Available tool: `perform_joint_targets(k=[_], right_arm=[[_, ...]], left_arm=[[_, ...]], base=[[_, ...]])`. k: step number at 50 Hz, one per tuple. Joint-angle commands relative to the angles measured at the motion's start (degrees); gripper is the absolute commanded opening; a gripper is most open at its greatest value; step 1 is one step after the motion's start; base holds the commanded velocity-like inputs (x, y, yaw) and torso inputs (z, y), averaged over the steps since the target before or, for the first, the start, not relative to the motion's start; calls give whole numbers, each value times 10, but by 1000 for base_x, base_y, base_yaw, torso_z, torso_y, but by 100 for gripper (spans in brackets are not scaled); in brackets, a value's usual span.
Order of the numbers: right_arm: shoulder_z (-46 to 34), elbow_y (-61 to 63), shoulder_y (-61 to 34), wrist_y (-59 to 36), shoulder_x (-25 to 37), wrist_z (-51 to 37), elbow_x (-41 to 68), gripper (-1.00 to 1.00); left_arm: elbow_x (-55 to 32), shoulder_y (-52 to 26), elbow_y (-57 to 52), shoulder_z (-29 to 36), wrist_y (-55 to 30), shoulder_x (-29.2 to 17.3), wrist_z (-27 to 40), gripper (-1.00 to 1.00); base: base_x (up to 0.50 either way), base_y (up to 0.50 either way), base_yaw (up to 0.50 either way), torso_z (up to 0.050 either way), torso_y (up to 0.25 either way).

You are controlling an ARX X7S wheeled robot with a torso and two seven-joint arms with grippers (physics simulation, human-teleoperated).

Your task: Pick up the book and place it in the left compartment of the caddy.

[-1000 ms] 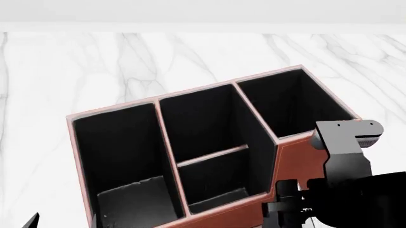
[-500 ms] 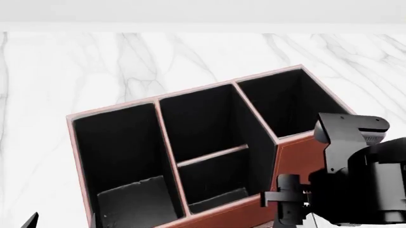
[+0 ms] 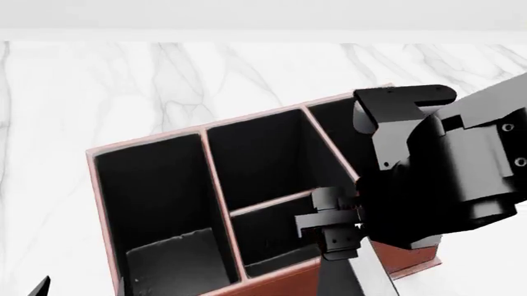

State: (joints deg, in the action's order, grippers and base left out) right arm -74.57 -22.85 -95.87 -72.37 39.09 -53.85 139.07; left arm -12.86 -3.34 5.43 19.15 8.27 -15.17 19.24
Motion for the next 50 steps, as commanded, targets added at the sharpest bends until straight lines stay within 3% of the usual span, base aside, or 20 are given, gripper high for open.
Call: perform_joint_targets(k=[1, 15, 37, 50], right_arm=[[24, -64, -62, -41, -63, 42, -39, -100], [26, -201, -111, -57, -188, 281, -262, -100], [-104, -436, -204, -13, -390, 653, -490, -100], [-136, -385, -201, 17, -391, 611, -403, -100]], left_arm=[[-1, -1, 1, 3, 0, -1, 1, 100], [-3, -3, 4, 6, 1, -2, 2, 100], [-3, -6, 14, 12, 5, -2, 4, 100], [-4, -8, 19, 15, 8, -3, 4, 100]], base=[[0, 0, 0, 0, 0], [0, 0, 0, 0, 1], [0, 0, 0, 0, 1], [0, 0, 0, 0, 2]])
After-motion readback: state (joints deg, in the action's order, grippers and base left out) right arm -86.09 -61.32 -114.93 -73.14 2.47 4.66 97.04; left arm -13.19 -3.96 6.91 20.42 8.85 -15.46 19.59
